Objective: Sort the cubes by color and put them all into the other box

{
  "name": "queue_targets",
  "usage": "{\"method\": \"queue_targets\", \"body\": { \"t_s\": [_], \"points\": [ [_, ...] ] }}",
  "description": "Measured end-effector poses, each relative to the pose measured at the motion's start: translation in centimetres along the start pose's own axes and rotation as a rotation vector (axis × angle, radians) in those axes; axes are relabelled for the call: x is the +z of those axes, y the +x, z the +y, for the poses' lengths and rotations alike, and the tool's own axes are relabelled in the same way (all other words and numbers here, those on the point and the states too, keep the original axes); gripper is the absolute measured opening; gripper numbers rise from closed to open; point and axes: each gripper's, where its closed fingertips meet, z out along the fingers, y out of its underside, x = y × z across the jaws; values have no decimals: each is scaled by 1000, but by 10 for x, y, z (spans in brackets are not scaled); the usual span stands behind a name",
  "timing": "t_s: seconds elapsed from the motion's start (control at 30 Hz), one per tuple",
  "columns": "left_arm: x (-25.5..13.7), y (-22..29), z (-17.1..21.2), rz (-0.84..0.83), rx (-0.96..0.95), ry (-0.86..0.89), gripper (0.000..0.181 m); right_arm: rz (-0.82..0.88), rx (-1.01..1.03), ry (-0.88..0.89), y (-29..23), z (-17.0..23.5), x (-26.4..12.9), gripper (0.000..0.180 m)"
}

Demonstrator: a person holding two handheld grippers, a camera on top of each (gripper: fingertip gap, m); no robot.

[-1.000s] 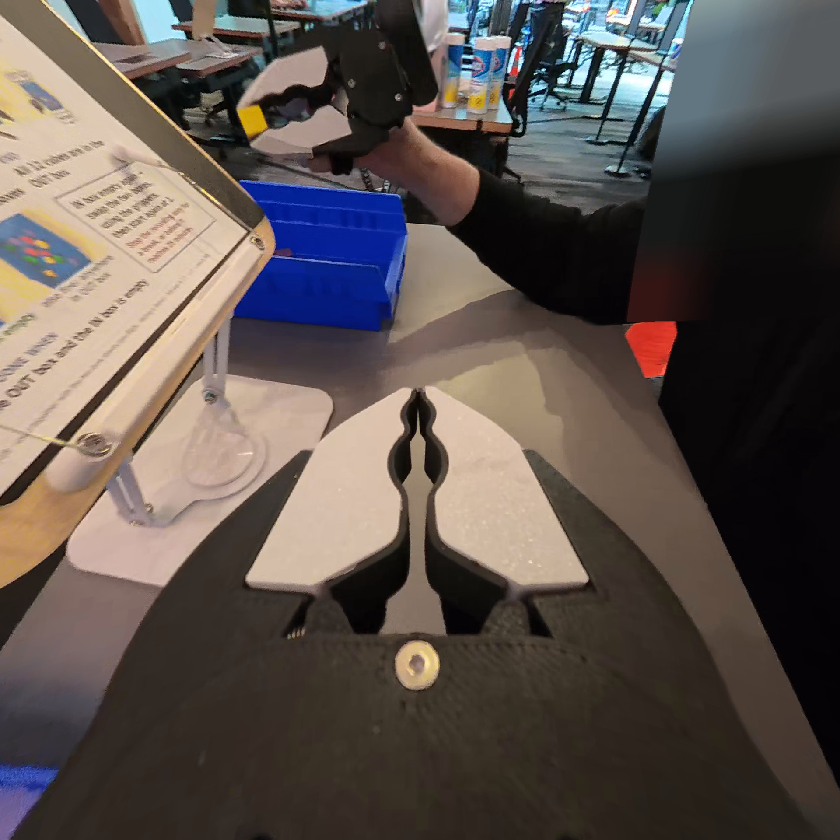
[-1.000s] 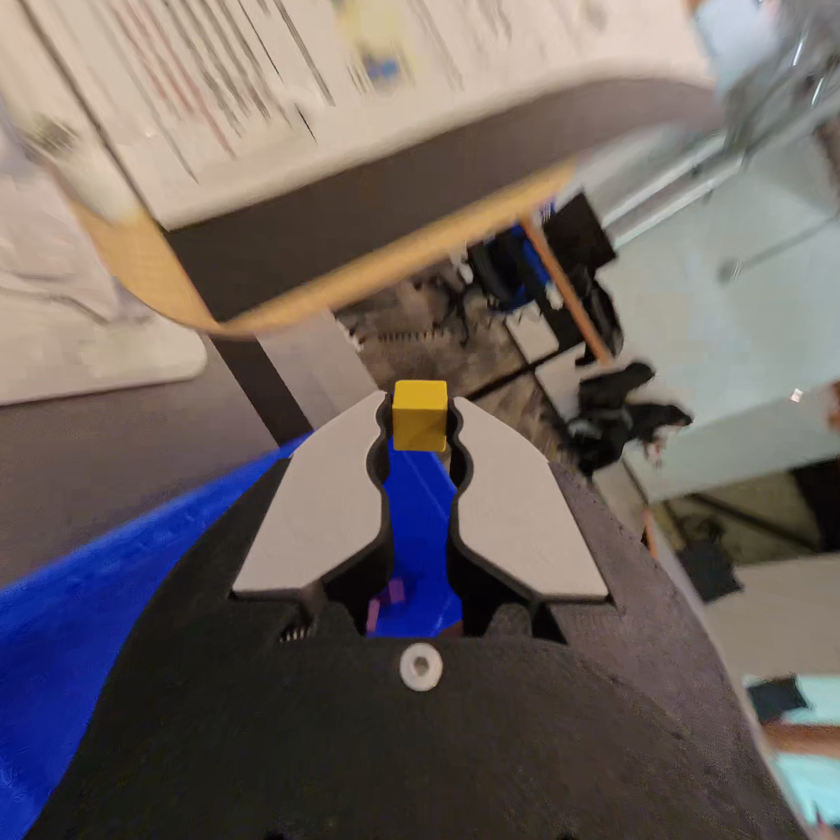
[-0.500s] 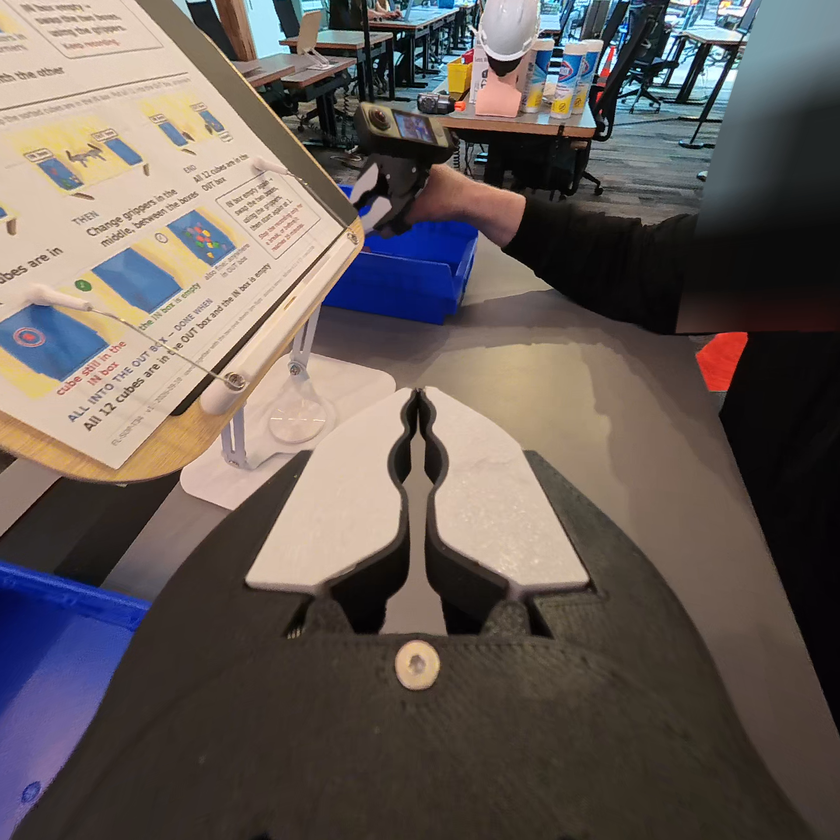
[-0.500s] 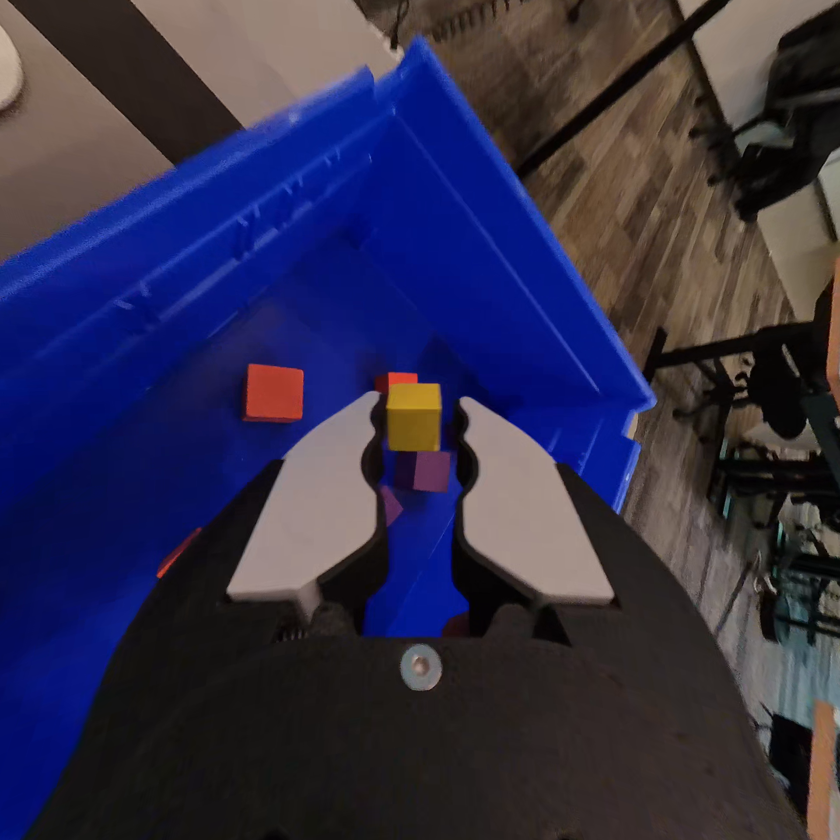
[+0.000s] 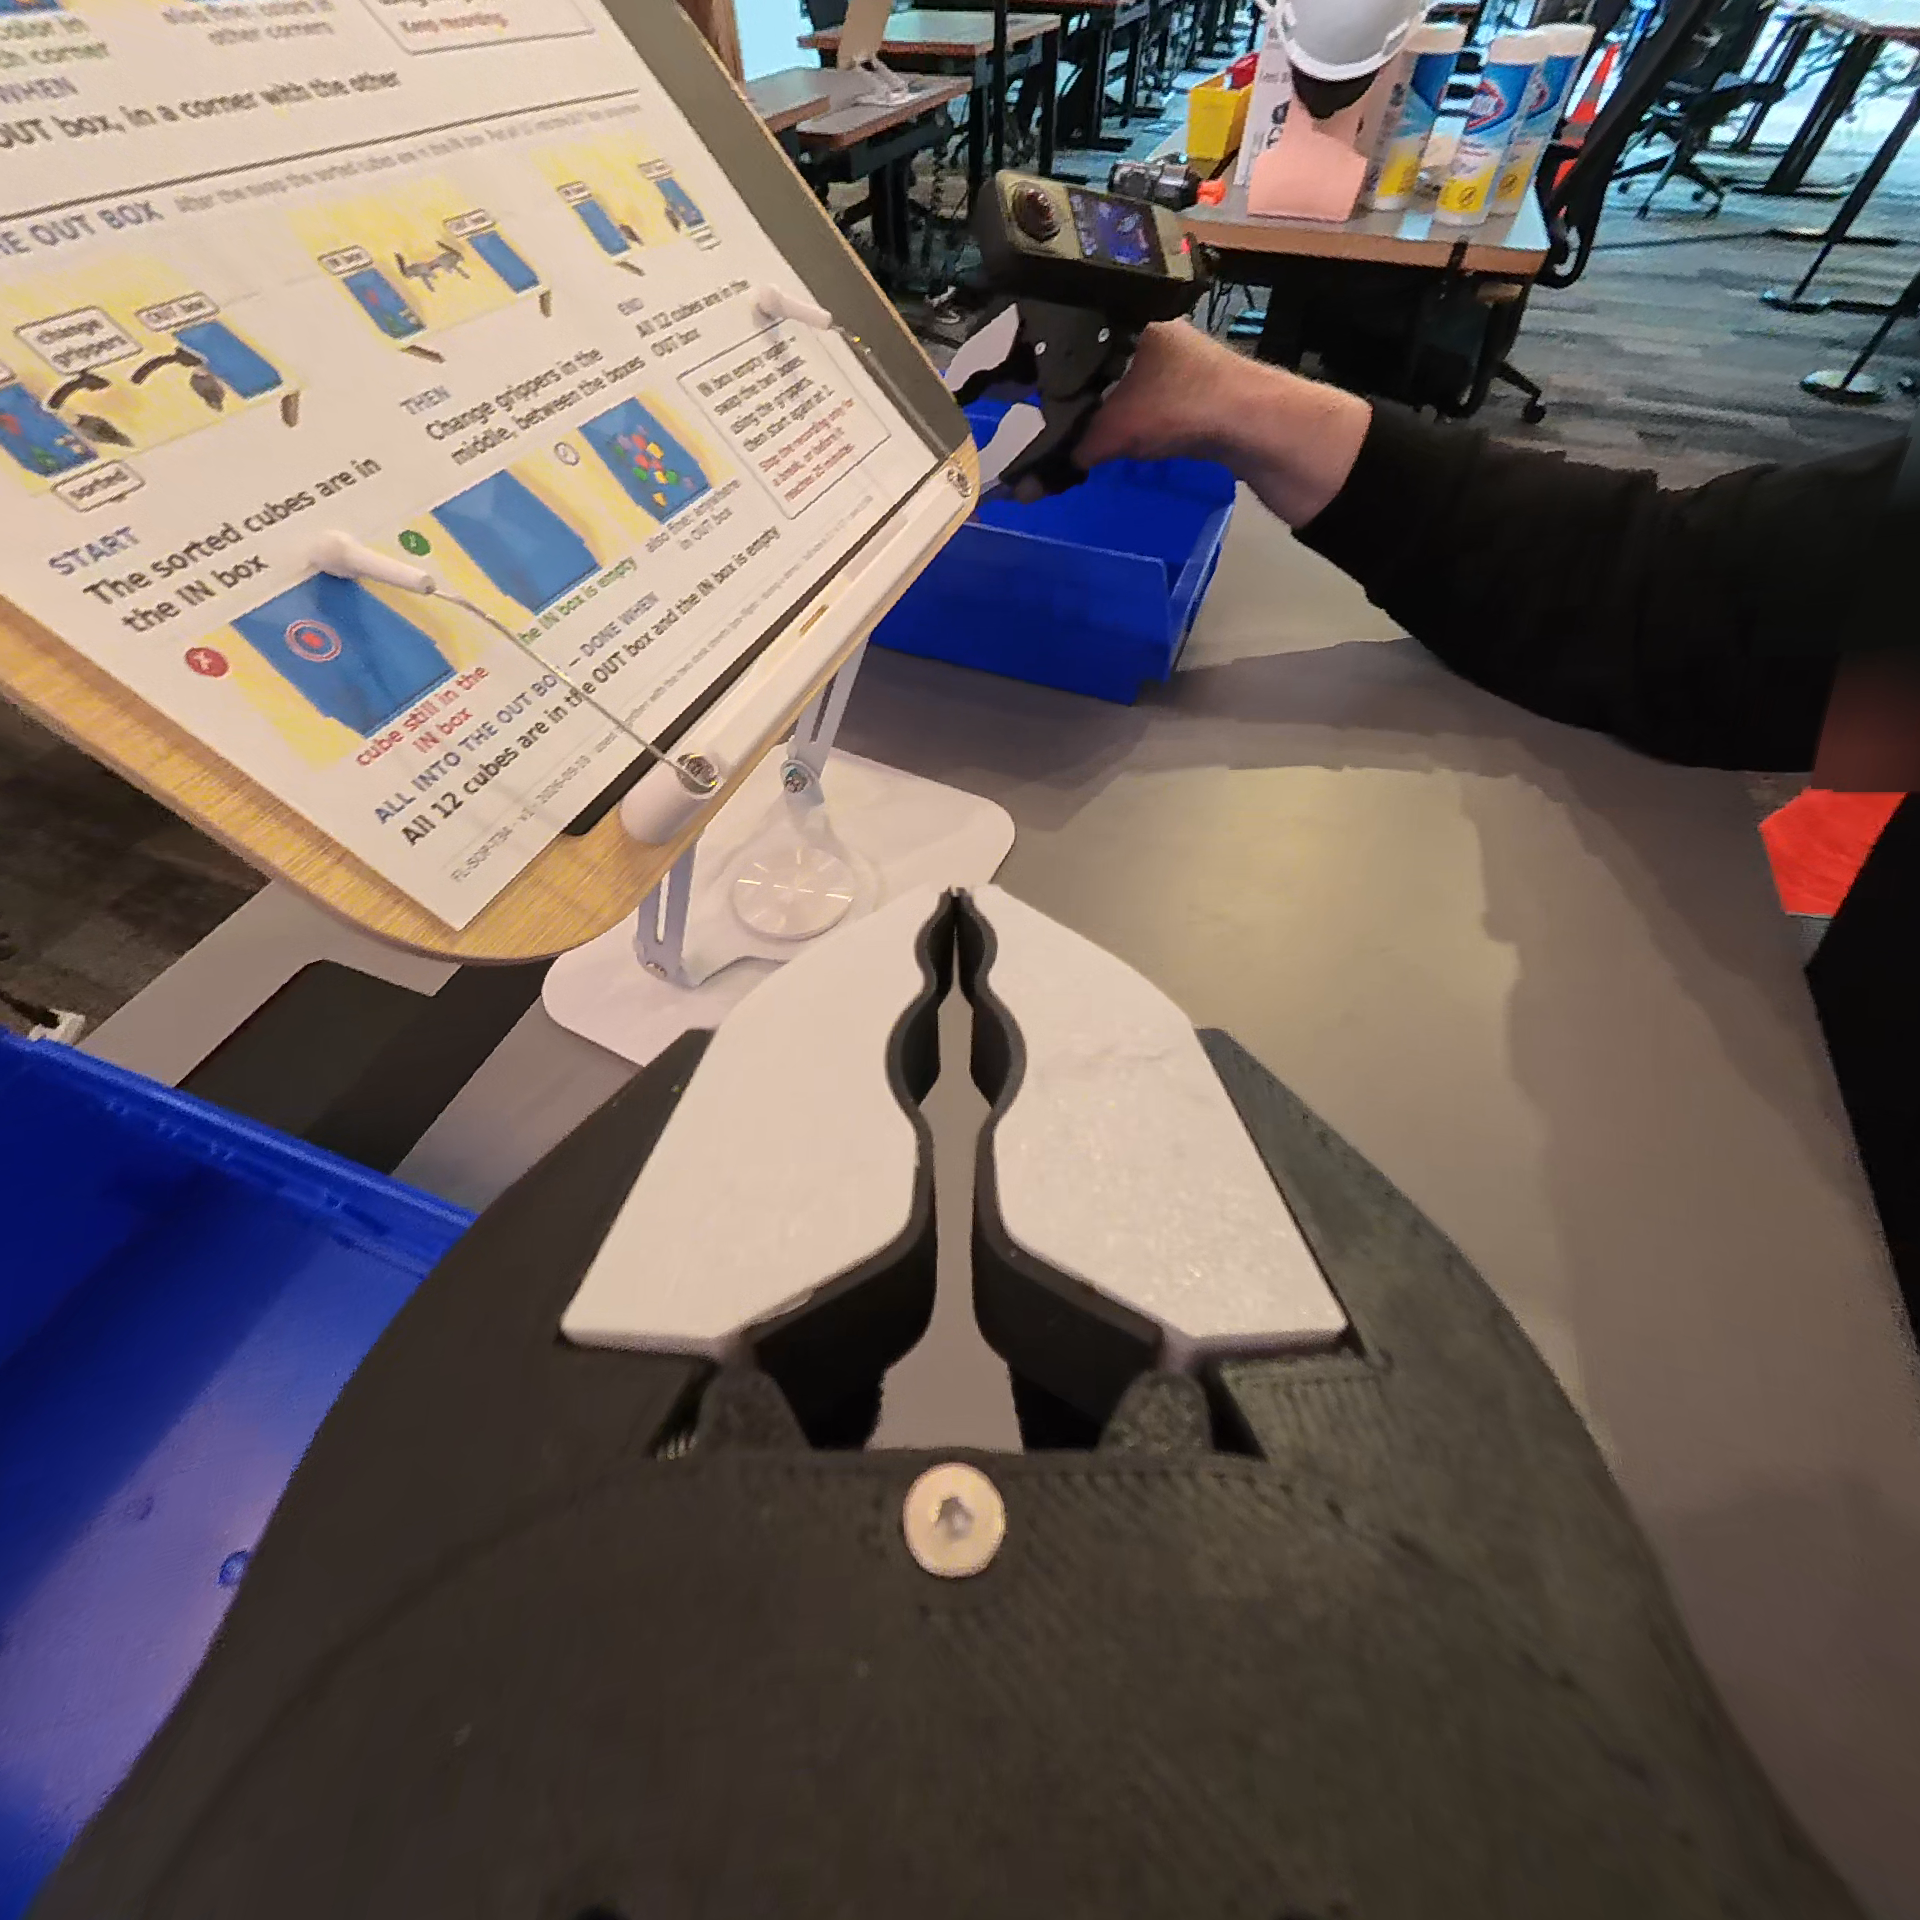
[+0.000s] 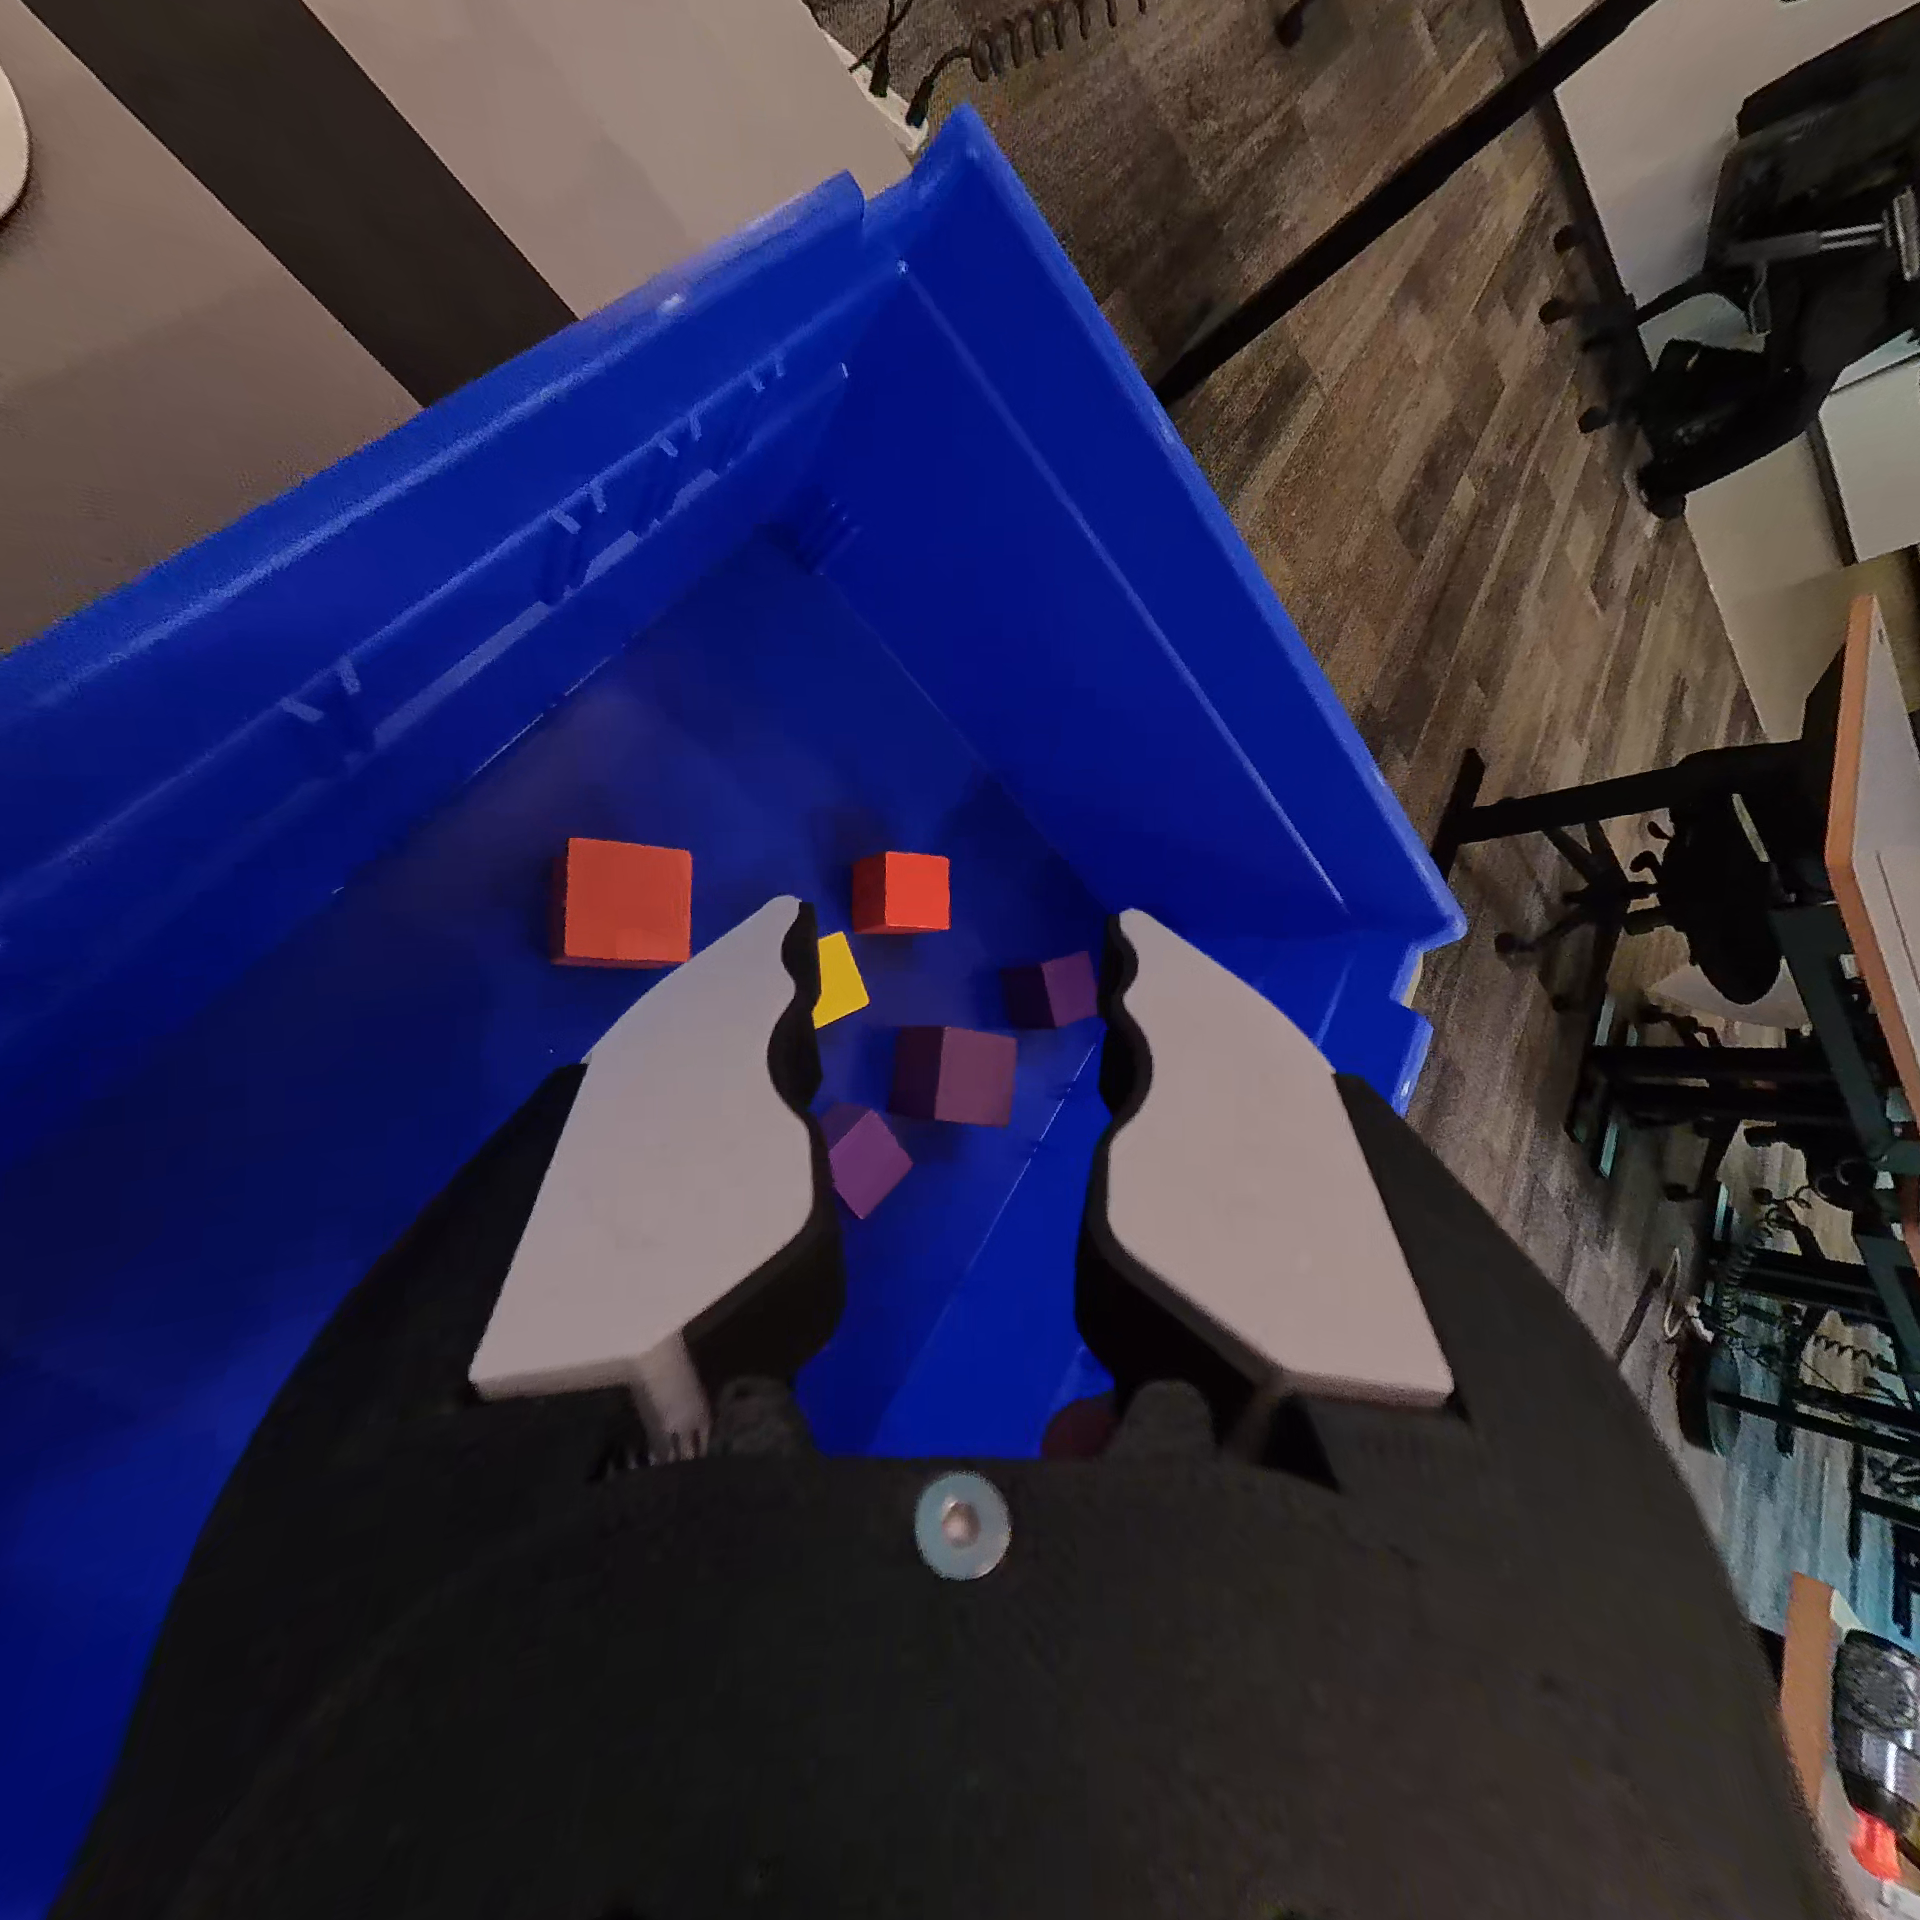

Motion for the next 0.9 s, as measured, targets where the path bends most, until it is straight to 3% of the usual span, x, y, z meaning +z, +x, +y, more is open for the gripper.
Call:
{"method": "queue_targets", "body": {
  "t_s": [0.2, 0.37, 0.7, 0.9],
  "points": [
    [-2, -16, 11, -64, 4, -31, 0, 5, -20, 23, -3, -7, -3, 49],
    [-9, -56, 33, -238, 79, -204, 7, 8, -34, 35, -5, -10, -5, 48],
    [-42, -170, 96, -392, 334, -743, 22, 15, -48, 42, -8, -14, -5, 48],
    [-48, -228, 148, -358, 461, -1076, 27, 12, -69, 35, -13, -14, 0, 47]
  ]
}}
